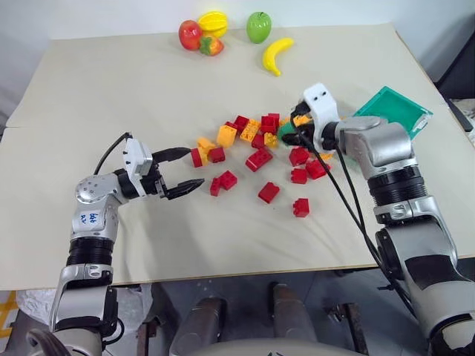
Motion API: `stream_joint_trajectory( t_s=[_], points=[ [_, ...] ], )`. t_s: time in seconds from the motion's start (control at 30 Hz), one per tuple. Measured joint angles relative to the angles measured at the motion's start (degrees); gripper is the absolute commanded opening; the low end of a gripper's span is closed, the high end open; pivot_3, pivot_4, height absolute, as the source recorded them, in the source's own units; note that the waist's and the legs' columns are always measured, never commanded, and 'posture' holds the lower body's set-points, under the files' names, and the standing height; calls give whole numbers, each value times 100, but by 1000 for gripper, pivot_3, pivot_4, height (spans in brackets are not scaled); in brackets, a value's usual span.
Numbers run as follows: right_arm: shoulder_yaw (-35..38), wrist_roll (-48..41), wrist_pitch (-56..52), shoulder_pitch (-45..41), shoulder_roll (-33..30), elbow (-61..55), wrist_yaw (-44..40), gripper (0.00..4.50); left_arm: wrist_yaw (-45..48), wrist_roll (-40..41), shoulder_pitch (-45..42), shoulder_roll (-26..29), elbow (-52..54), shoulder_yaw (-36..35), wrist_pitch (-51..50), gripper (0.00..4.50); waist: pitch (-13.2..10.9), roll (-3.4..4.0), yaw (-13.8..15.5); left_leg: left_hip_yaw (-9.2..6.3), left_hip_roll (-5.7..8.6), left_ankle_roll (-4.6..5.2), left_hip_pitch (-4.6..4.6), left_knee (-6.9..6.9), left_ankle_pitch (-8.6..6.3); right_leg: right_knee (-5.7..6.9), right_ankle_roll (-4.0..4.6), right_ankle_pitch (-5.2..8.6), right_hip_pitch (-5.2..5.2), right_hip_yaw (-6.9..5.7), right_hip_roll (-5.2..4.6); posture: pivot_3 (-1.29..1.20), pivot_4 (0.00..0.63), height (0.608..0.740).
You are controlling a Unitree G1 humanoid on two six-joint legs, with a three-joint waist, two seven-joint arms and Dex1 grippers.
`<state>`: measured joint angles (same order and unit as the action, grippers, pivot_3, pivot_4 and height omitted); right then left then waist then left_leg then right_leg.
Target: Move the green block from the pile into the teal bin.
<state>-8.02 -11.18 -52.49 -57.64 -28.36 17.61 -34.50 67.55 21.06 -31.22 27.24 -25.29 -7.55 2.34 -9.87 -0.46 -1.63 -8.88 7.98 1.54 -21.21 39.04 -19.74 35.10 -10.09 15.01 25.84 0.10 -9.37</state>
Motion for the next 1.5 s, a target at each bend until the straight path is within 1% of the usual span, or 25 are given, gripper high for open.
stream_joint_trajectory(
  t_s=[0.2,0.3,0.37,0.47,0.53,0.6,0.67,0.73,0.8,0.83,0.87,0.9,0.93,0.97,1.03,1.1,1.23,1.33,1.4,1.5],
  points=[
    [344,-183,-522,683,-377,-1644,7,1481,-38,-3,-108,-297,161,265,-152,4500,0,0,28,1,7,1,-6,7,-1,-1,-4,-2,-1,2,-5,0,150,740],
    [778,-234,-512,1171,-986,-2422,-4,1481,-277,-68,-385,-721,287,554,-294,4500,0,0,160,-1,11,2,-10,9,-1,-6,-8,-4,-3,2,-7,0,150,740],
    [1063,-220,-341,1421,-1427,-2704,-55,1481,-522,-170,-509,-947,306,718,-376,4500,0,-1,172,9,12,4,-9,9,-1,-13,-18,-10,-6,7,-7,0,150,740],
    [1262,-107,0,1773,-2060,-2702,-212,1481,-772,-337,-663,-1210,269,916,-420,4500,0,-1,170,20,10,5,-7,10,-1,-21,-24,-12,-9,10,-7,0,150,740],
    [1341,54,371,1827,-2372,-2368,-229,1481,-936,-451,-801,-1412,180,1040,-407,4500,0,-1,148,35,7,5,-2,10,-1,-21,-28,-15,-9,18,-6,0,150,740],
    [1345,219,803,1788,-2542,-1873,-228,1481,-1122,-574,-969,-1626,66,1129,-373,4500,0,-1,148,42,5,7,5,11,1,-19,-29,-16,-12,21,-5,0,150,740],
    [1327,320,1187,1745,-2547,-1423,-233,1481,-1295,-658,-1126,-1764,-64,1175,-325,4500,-1,-1,146,48,2,5,8,11,2,-23,-26,-20,-12,23,-3,0,150,740],
    [1286,362,1574,1704,-2514,-921,-253,2238,-1388,-712,-1241,-1841,-163,1208,-241,4500,0,0,150,50,1,6,8,11,3,-20,-26,-22,-12,24,-3,0,150,740],
    [1267,423,1982,1563,-2423,-372,-293,2789,-1452,-757,-1331,-1873,-297,1207,-171,4500,-1,2,148,55,2,8,7,10,4,-24,-30,-27,-12,28,-3,0,150,740],
    [1258,447,2177,1505,-2394,-139,-332,3225,-1460,-763,-1351,-1885,-346,1206,-123,4500,-1,3,150,55,2,8,7,10,4,-25,-30,-27,-12,28,-3,0,150,740],
    [1213,479,2384,1431,-2381,121,-376,3535,-1463,-766,-1376,-1904,-434,1205,-70,4500,-1,3,155,54,3,9,5,10,4,-30,-32,-29,-12,27,-4,0,150,740],
    [1180,510,2526,1394,-2373,278,-410,3826,-1464,-768,-1378,-1916,-484,1205,-48,4500,-1,3,157,53,4,10,3,9,5,-33,-33,-29,-12,27,-4,0,150,740],
    [1162,544,2672,1378,-2360,401,-438,4228,-1459,-769,-1378,-1919,-507,1205,-36,4500,-1,3,157,51,4,10,1,8,4,-36,-33,-29,-12,25,-4,0,150,740],
    [1163,555,2764,1367,-2336,483,-441,4469,-1456,-769,-1378,-1915,-513,1203,-32,4500,-1,3,157,51,4,10,0,7,4,-39,-34,-30,-12,25,-4,0,150,740],
    [1255,478,2708,1429,-2258,333,-437,4469,-1469,-769,-1376,-1854,-503,1198,-30,4500,-1,3,155,50,3,10,-2,4,4,-41,-34,-30,-9,25,-4,0,150,740],
    [1552,163,2348,1811,-2256,-403,-497,4469,-1486,-761,-1309,-1742,-404,1152,-35,4500,-1,4,165,39,0,10,-4,0,4,-43,-34,-30,-6,19,-2,0,150,740],
    [2283,-994,1183,3406,-2207,-2712,-875,4469,-1348,-516,-920,-1277,64,923,-431,4500,-1,5,194,20,-2,9,-10,-1,2,-49,-32,-29,-7,13,4,0,150,740],
    [2523,-1491,758,4303,-2111,-3614,-1021,4469,-984,-228,-646,-879,281,715,-763,4500,-1,7,204,26,10,16,-8,15,2,-48,-37,-37,-16,22,-4,0,150,740],
    [2766,-1734,895,4933,-2015,-4066,-1246,4469,-649,-16,-407,-551,527,615,-904,4500,-1,7,240,28,8,16,7,17,3,-48,-35,-41,-31,21,-1,0,150,740],
    [2999,-1758,2159,5947,-1762,-4101,-2036,4469,-210,127,-68,301,622,371,-1096,4500,-1,6,266,30,-4,11,17,12,3,-48,-32,-42,-35,22,13,0,150,740]
  ],
)
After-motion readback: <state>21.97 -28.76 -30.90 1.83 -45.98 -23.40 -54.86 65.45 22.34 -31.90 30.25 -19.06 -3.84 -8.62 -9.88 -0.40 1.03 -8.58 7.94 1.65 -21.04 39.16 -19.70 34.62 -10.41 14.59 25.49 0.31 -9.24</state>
